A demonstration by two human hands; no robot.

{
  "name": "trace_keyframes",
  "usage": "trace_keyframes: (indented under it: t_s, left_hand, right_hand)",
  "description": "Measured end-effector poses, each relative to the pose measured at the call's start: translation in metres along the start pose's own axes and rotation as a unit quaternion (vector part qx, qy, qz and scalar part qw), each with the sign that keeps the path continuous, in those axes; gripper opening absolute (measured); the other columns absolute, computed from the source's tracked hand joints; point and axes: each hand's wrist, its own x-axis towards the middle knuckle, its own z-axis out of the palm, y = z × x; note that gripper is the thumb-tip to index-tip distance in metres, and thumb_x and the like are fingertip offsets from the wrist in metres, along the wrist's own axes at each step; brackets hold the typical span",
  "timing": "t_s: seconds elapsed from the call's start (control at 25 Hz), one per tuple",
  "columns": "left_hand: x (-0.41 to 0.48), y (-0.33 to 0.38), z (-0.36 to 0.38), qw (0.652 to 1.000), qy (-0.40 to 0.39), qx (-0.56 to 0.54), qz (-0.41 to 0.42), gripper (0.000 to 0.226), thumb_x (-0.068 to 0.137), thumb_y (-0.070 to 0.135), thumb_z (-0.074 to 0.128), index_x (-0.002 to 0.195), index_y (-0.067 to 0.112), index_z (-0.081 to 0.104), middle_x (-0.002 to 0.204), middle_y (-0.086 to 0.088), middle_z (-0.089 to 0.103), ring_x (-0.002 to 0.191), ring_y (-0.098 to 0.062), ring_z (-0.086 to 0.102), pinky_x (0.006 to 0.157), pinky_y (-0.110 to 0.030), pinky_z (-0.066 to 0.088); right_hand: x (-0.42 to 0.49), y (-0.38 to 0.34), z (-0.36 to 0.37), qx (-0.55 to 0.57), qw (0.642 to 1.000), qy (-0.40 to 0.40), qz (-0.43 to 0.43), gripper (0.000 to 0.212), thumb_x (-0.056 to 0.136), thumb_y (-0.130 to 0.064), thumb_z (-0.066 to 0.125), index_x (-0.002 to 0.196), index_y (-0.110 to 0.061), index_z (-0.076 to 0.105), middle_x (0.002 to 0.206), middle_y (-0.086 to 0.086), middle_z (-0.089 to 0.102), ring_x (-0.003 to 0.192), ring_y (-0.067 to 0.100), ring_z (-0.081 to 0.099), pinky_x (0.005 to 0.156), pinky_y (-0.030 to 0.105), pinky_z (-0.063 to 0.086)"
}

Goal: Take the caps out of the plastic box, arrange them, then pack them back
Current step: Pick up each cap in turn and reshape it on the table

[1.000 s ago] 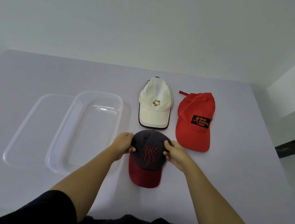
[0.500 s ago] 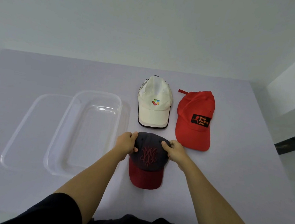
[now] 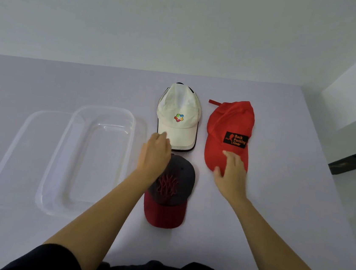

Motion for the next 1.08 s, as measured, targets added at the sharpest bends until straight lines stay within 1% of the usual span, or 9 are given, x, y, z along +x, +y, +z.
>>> trace_keyframes:
  t_s: [0.08, 0.16, 0.28, 0.36, 0.52, 0.6, 0.72, 0.92, 1.08]
  left_hand:
    - [0.002, 0.026, 0.013, 0.996, -0.023, -0.005, 0.091, 0.03, 0.095, 0.009, 0.042, 0.118, -0.004, 0.057, 0.108, -0.02, 0.061, 0.091, -0.035, 0.061, 0.076, -0.038, 0.047]
    - [0.005, 0.049, 0.038, 0.984, -0.104, -0.017, 0.142, 0.035, 0.093, 0.008, 0.044, 0.126, -0.003, 0.052, 0.115, -0.019, 0.059, 0.098, -0.034, 0.06, 0.082, -0.037, 0.046]
    - [0.013, 0.068, 0.084, 0.958, -0.239, 0.02, 0.156, 0.064, 0.088, 0.003, 0.047, 0.146, -0.002, 0.022, 0.15, -0.024, 0.027, 0.136, -0.035, 0.033, 0.11, -0.033, 0.029]
    - [0.013, 0.074, 0.107, 0.943, -0.285, 0.084, 0.149, 0.08, 0.086, 0.0, 0.049, 0.148, -0.002, -0.002, 0.156, -0.027, 0.0, 0.145, -0.038, 0.008, 0.116, -0.039, 0.016]
    - [0.001, 0.078, 0.14, 0.945, -0.27, 0.139, 0.12, 0.076, 0.096, 0.012, 0.041, 0.148, 0.004, -0.014, 0.156, -0.026, -0.008, 0.145, -0.041, 0.001, 0.116, -0.047, 0.018]
    - [-0.009, 0.077, 0.153, 0.952, -0.261, 0.114, 0.114, 0.066, 0.1, 0.021, 0.028, 0.148, 0.004, -0.013, 0.155, -0.029, -0.006, 0.144, -0.043, 0.003, 0.115, -0.049, 0.019]
    - [-0.018, 0.079, 0.151, 0.965, -0.239, 0.075, 0.083, 0.058, 0.099, 0.019, 0.017, 0.148, 0.002, -0.008, 0.155, -0.03, -0.005, 0.144, -0.045, 0.002, 0.115, -0.051, 0.021]
    - [-0.023, 0.07, 0.136, 0.963, -0.233, 0.006, 0.134, 0.067, 0.097, 0.001, 0.03, 0.149, 0.012, -0.01, 0.158, -0.016, -0.011, 0.147, -0.033, -0.005, 0.114, -0.045, 0.025]
    - [-0.009, 0.061, 0.121, 0.965, -0.22, -0.106, 0.097, 0.085, 0.091, 0.008, 0.054, 0.149, 0.014, -0.008, 0.159, -0.013, -0.003, 0.147, -0.025, 0.012, 0.117, -0.04, 0.022]
  right_hand:
    - [0.008, 0.025, -0.004, -0.066, 0.996, -0.014, 0.052, 0.081, 0.073, -0.004, 0.066, 0.143, -0.002, 0.025, 0.15, 0.02, 0.027, 0.137, 0.036, 0.03, 0.109, 0.046, 0.029]
    - [0.014, 0.045, -0.002, -0.094, 0.991, -0.058, 0.081, 0.093, 0.075, -0.007, 0.068, 0.146, 0.004, 0.008, 0.153, 0.028, 0.011, 0.141, 0.04, 0.018, 0.112, 0.046, 0.023]
    - [0.018, 0.061, 0.006, -0.091, 0.986, -0.118, 0.073, 0.08, 0.089, -0.007, 0.052, 0.146, 0.005, -0.003, 0.155, 0.028, 0.003, 0.143, 0.038, 0.015, 0.114, 0.042, 0.02]
    - [0.016, 0.06, 0.006, -0.074, 0.985, -0.129, 0.083, 0.069, 0.093, -0.004, 0.042, 0.146, 0.004, -0.002, 0.156, 0.025, 0.003, 0.144, 0.033, 0.013, 0.115, 0.039, 0.019]
    - [0.003, 0.077, 0.008, -0.064, 0.996, -0.052, 0.034, 0.067, 0.075, -0.004, 0.066, 0.133, 0.014, 0.037, 0.133, 0.033, 0.048, 0.116, 0.042, 0.056, 0.087, 0.05, 0.051]
    - [0.001, 0.082, 0.004, -0.078, 0.996, -0.038, 0.002, 0.06, 0.075, -0.017, 0.056, 0.127, 0.011, 0.042, 0.122, 0.029, 0.059, 0.104, 0.037, 0.065, 0.079, 0.046, 0.055]
    - [-0.001, 0.085, -0.002, -0.11, 0.993, 0.001, -0.04, 0.06, 0.075, -0.025, 0.043, 0.125, 0.008, 0.048, 0.119, 0.024, 0.063, 0.102, 0.032, 0.066, 0.084, 0.045, 0.053]
    - [0.011, 0.089, -0.012, -0.052, 0.998, 0.024, 0.018, 0.056, 0.081, 0.006, 0.052, 0.136, 0.007, 0.04, 0.132, 0.024, 0.054, 0.108, 0.041, 0.06, 0.101, 0.052, 0.039]
    - [-0.004, 0.079, -0.028, -0.018, 1.0, 0.022, -0.01, 0.055, 0.084, 0.006, 0.048, 0.138, 0.002, 0.04, 0.121, 0.02, 0.062, 0.1, 0.045, 0.061, 0.101, 0.054, 0.04]
